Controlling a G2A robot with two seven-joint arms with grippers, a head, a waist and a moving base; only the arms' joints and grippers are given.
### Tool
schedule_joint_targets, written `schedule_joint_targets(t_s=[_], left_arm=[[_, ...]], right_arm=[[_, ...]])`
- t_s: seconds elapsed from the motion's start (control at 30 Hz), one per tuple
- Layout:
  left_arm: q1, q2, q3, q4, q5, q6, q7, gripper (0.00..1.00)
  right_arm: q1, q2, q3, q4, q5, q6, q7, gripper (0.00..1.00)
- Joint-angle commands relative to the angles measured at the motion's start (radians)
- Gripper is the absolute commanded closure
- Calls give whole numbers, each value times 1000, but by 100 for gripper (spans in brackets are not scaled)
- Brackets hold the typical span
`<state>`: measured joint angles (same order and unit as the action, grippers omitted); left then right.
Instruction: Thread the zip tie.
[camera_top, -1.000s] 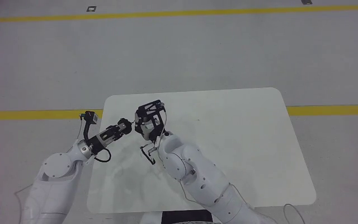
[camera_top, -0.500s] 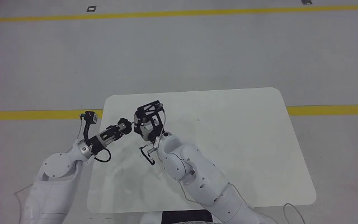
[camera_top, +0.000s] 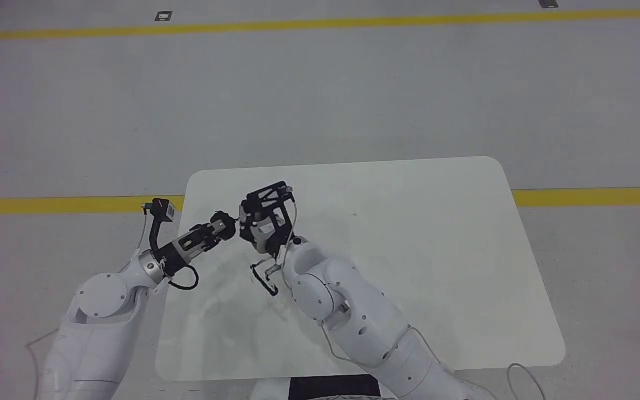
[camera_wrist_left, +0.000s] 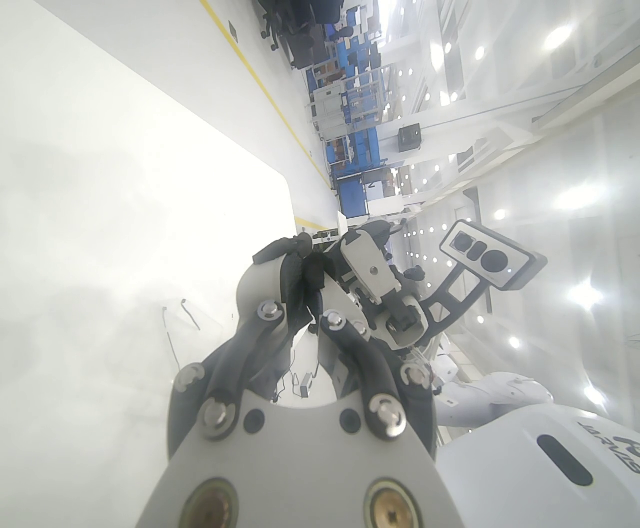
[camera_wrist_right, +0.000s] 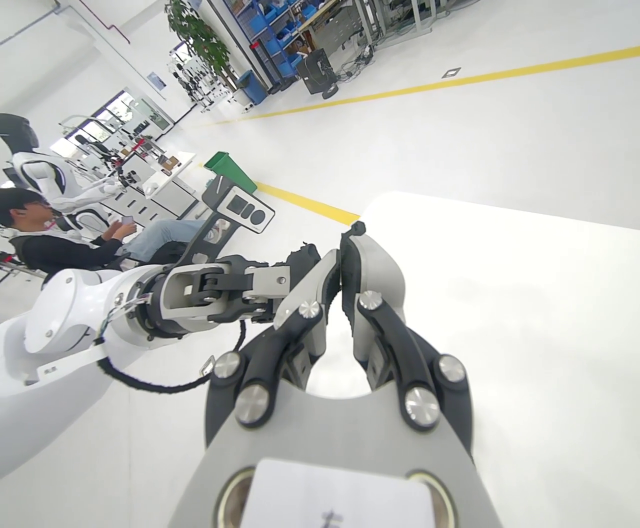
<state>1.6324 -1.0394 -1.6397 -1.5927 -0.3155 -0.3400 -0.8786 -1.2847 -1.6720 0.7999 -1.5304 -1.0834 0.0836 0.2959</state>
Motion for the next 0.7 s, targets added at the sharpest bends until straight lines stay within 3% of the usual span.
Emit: schedule_joint_targets(t_s=[0.0, 0.67], left_arm=[[0, 0, 0, 0, 0, 0, 0, 100], [0, 0, 0, 0, 0, 0, 0, 100]], right_arm=[[0, 1, 2, 3, 5, -9, -4, 100], [10, 1, -10, 29, 19, -6, 9, 100]])
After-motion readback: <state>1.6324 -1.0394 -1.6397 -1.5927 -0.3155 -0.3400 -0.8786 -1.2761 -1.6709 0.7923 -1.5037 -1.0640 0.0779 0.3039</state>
